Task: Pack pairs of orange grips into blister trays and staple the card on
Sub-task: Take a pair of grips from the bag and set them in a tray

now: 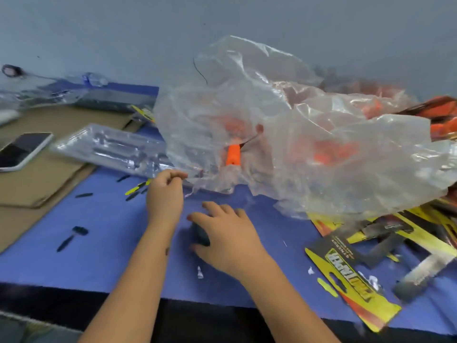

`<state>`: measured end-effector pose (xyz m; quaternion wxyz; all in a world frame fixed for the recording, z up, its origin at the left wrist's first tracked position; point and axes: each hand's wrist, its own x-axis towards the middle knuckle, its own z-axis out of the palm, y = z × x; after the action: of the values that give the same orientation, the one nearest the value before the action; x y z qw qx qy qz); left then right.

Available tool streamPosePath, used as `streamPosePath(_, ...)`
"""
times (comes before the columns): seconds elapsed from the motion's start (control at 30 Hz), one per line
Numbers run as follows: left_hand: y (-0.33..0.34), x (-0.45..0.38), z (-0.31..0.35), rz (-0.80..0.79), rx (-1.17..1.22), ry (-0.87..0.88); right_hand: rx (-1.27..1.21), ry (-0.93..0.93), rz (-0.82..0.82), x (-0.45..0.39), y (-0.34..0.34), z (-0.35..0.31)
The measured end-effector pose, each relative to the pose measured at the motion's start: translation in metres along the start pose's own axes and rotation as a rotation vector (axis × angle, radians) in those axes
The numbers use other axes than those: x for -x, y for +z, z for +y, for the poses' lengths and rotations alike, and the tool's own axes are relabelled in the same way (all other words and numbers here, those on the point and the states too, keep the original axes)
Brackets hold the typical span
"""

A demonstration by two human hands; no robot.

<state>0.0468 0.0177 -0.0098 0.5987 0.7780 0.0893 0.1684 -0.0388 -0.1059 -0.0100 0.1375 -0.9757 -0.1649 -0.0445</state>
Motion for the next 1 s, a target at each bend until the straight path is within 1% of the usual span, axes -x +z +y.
streamPosePath(0.07, -0.01, -0.014, -0.011, 0.018, -0.083, -0.01, 0.07, 0.001, -0.005, -0.005, -0.002, 0.007)
streamPosePath(0.1, -0.013, -0.02, -0.014, 0.042, -0.139, 0.001, 0.111, 0.031, 0.013, -0.006, -0.007, 0.012)
streamPosePath(0.13, -0.017, -0.026, -0.017, 0.07, -0.192, 0.032, 0.175, 0.085, 0.035, -0.006, -0.012, 0.018)
streamPosePath(0.2, -0.021, -0.037, -0.02, 0.116, -0.286, 0.162, 0.314, 0.235, 0.075, -0.006, -0.021, 0.028)
streamPosePath(0.23, -0.021, -0.045, -0.02, 0.112, -0.344, 0.233, 0.35, 0.305, 0.11, -0.008, -0.025, 0.031)
streamPosePath(0.27, -0.02, -0.055, -0.02, 0.073, -0.414, 0.283, 0.343, 0.349, 0.165, -0.01, -0.028, 0.03)
streamPosePath(0.3, -0.018, -0.065, -0.02, -0.002, -0.503, 0.31, 0.293, 0.354, 0.236, -0.014, -0.029, 0.028)
streamPosePath(0.37, -0.012, -0.082, -0.021, -0.194, -0.73, 0.319, 0.133, 0.235, 0.385, -0.024, -0.023, 0.018)
streamPosePath(0.4, -0.008, -0.086, -0.022, -0.279, -0.834, 0.32, 0.048, 0.149, 0.4, -0.03, -0.02, 0.01)
streamPosePath(0.43, -0.005, -0.089, -0.023, -0.342, -0.914, 0.35, -0.037, 0.073, 0.351, -0.036, -0.016, 0.002)
streamPosePath(0.47, -0.001, -0.09, -0.025, -0.38, -0.967, 0.406, -0.123, 0.014, 0.267, -0.042, -0.011, -0.005)
streamPosePath(0.5, 0.001, -0.089, -0.027, -0.39, -0.997, 0.471, -0.209, -0.036, 0.181, -0.048, -0.005, -0.011)
streamPosePath(0.57, -0.001, -0.089, -0.031, -0.384, -1.045, 0.571, -0.301, -0.092, 0.086, -0.06, 0.007, -0.014)
streamPosePath(0.63, -0.008, -0.092, -0.033, -0.374, -1.039, 0.647, -0.24, -0.054, 0.087, -0.071, 0.016, -0.008)
streamPosePath(0.7, -0.015, -0.097, -0.033, -0.371, -0.973, 0.696, -0.097, 0.089, 0.155, -0.079, 0.02, 0.007)
streamPosePath(0.73, -0.017, -0.099, -0.032, -0.392, -0.955, 0.717, -0.058, 0.184, 0.19, -0.081, 0.019, 0.017)
streamPosePath(0.8, -0.017, -0.102, -0.029, -0.519, -0.845, 0.718, -0.148, 0.326, 0.227, -0.08, 0.018, 0.034)
streamPosePath(0.87, -0.014, -0.105, -0.024, -0.668, -0.695, 0.645, -0.266, 0.337, 0.231, -0.077, 0.021, 0.044)
streamPosePath(0.93, -0.01, -0.109, -0.018, -0.711, -0.626, 0.537, -0.314, 0.318, 0.239, -0.076, 0.026, 0.047)
streamPosePath(1.0, -0.008, -0.111, -0.016, -0.73, -0.524, 0.383, -0.373, 0.321, 0.278, -0.075, 0.028, 0.048)
